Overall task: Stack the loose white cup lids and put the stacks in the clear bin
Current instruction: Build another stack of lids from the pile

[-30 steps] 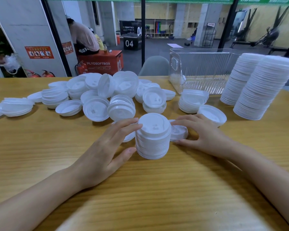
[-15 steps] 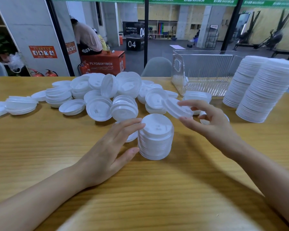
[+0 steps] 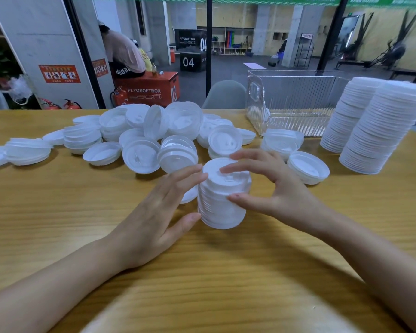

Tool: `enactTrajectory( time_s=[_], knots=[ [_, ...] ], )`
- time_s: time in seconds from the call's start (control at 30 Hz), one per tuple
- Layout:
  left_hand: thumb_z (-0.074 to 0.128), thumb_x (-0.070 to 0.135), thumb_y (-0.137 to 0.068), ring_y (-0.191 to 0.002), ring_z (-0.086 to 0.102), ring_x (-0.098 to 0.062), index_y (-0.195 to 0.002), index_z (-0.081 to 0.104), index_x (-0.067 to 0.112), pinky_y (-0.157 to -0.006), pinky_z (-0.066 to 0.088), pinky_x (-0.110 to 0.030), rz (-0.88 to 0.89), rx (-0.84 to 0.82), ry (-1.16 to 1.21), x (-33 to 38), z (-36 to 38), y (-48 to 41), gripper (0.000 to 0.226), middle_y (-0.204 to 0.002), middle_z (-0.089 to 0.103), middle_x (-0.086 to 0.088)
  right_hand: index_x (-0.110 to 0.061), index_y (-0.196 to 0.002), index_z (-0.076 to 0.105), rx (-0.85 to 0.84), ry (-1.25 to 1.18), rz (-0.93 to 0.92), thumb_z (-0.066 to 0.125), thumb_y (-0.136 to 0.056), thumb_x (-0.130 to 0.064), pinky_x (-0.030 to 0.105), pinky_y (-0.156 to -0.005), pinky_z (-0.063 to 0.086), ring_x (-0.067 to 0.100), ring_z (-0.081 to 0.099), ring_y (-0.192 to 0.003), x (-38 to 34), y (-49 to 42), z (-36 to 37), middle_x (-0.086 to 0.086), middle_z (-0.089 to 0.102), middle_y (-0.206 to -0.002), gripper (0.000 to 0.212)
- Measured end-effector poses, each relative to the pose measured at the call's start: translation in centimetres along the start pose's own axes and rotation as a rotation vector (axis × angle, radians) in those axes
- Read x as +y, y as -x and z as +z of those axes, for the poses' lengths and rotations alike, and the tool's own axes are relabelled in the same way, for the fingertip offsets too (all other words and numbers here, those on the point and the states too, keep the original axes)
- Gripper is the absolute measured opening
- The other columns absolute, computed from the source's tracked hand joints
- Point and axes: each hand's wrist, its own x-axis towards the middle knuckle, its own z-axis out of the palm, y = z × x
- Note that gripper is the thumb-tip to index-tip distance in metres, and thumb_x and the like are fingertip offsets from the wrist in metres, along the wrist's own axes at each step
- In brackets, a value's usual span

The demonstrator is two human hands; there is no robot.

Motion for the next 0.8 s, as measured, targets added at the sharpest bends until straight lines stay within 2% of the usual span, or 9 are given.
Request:
enactTrajectory(
  time_s=[0.13, 0.33, 0.5, 0.63, 0.73, 0.8],
  knots=[
    [0.043, 0.041, -0.100, -0.145, 0.029, -0.012, -0.149, 0.026, 0.032, -0.117, 0.025, -0.028, -0.002, -0.011, -0.002, 0.0, 0.0, 0.1, 0.052, -0.155, 0.027, 0.010, -0.044, -0.114, 0.067, 0.000, 0.035, -0.026, 0.069, -0.074, -0.055, 0.011, -0.106, 0.024, 0.009, 0.038, -0.129, 0.3, 0.2, 0.3, -0.021, 0.052, -0.132, 0.042],
    [0.039, 0.045, -0.102, -0.143, 0.030, -0.009, -0.148, 0.030, 0.031, -0.116, 0.025, -0.023, -0.007, -0.024, -0.008, 0.0, 0.0, 0.1, 0.050, -0.155, 0.026, 0.011, -0.045, -0.118, 0.064, 0.013, 0.013, -0.037, 0.069, -0.075, -0.056, 0.014, -0.108, 0.027, 0.011, 0.040, -0.131, 0.2, 0.4, 0.1, -0.018, 0.051, -0.136, 0.045],
    [0.038, 0.048, -0.102, -0.143, 0.030, -0.008, -0.148, 0.029, 0.033, -0.115, 0.025, -0.020, -0.014, -0.031, 0.012, 0.1, -0.1, 0.1, 0.050, -0.155, 0.026, 0.013, -0.034, -0.119, 0.066, 0.150, 0.046, -0.040, 0.063, -0.083, -0.051, 0.021, -0.107, 0.032, 0.014, 0.046, -0.127, 0.8, 0.5, -0.8, -0.012, 0.057, -0.130, 0.040],
    [0.037, 0.051, -0.101, -0.143, 0.030, -0.009, -0.148, 0.027, 0.038, -0.114, 0.024, -0.017, -0.023, -0.043, 0.021, 0.1, -0.1, 0.1, 0.050, -0.155, 0.026, 0.014, -0.035, -0.115, 0.064, 0.246, 0.192, 0.055, 0.067, -0.085, -0.044, 0.015, -0.096, 0.033, 0.017, 0.048, -0.114, 2.3, 0.5, -2.5, -0.011, 0.061, -0.122, 0.032],
    [0.036, 0.053, -0.100, -0.143, 0.030, -0.009, -0.147, 0.028, 0.038, -0.113, 0.025, -0.016, -0.034, -0.047, 0.043, 0.1, -0.1, 0.1, 0.050, -0.155, 0.027, 0.013, -0.031, -0.121, 0.063, 0.234, 0.372, 0.213, 0.072, -0.087, -0.035, 0.036, -0.098, 0.036, 0.024, 0.046, -0.113, 3.9, 0.9, -4.3, -0.012, 0.058, -0.118, 0.035],
    [0.036, 0.054, -0.100, -0.143, 0.030, -0.010, -0.147, 0.029, 0.038, -0.113, 0.025, -0.016, -0.035, -0.046, 0.048, 0.0, 0.0, 0.1, 0.050, -0.155, 0.027, 0.014, -0.029, -0.127, 0.061, 0.213, 0.495, 0.325, 0.071, -0.087, -0.036, 0.046, -0.101, 0.035, 0.026, 0.042, -0.117, 5.0, 1.4, -5.2, -0.008, 0.058, -0.124, 0.041]
  ],
)
